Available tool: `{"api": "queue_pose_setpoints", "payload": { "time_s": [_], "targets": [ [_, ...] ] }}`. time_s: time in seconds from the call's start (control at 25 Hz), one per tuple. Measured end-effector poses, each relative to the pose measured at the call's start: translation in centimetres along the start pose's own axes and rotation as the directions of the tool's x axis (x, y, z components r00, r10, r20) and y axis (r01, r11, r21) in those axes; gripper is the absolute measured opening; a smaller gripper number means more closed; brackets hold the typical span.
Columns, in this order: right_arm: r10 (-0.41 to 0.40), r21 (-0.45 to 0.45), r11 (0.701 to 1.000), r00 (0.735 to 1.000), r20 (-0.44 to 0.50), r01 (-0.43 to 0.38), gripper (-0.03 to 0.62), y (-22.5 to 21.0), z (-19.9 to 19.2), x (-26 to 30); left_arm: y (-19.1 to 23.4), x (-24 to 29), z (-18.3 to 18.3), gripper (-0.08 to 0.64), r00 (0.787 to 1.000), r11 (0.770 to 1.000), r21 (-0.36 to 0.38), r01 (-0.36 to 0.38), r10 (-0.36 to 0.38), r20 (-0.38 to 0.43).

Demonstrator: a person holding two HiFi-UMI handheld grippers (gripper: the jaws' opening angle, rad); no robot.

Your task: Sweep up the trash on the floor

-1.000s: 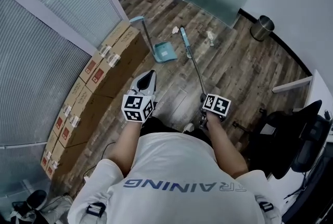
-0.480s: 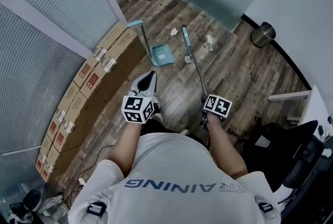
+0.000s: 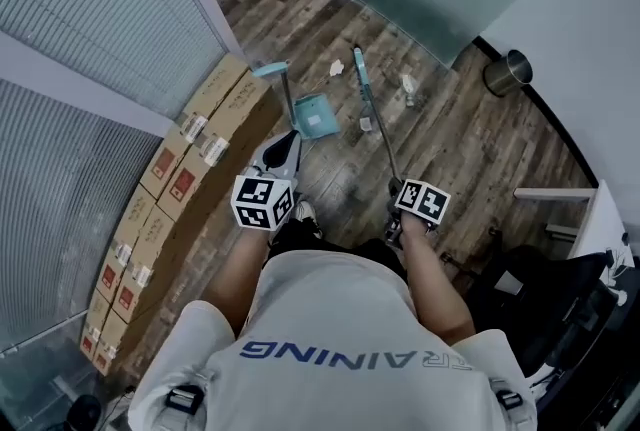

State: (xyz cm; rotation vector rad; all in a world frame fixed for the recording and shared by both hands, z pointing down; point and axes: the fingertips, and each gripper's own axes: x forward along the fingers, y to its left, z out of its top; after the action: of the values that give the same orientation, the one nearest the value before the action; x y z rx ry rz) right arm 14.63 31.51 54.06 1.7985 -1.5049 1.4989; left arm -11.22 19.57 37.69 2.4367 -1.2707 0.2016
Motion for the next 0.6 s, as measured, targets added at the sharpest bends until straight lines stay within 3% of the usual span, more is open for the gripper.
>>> {"api": "queue_pose_setpoints", "payload": {
  "time_s": [0.24,0.6],
  "targets": [
    [-0.014,0.039,0.999,1.000,0.013,0.013,0.104,2.4,2.6,2.2,3.7,2.1,0.6,0.003,1.000,1.000,-0.021,0.012,-0.013,-0.026],
    [0.006,0.012,1.000,0.999,-0.036,-0.006,0.104,3.6,8.1,6.5,6.5,7.1,1.7,0.003,0.998,0.999,-0.029,-0.025,0.024,-0.055]
  ]
}}
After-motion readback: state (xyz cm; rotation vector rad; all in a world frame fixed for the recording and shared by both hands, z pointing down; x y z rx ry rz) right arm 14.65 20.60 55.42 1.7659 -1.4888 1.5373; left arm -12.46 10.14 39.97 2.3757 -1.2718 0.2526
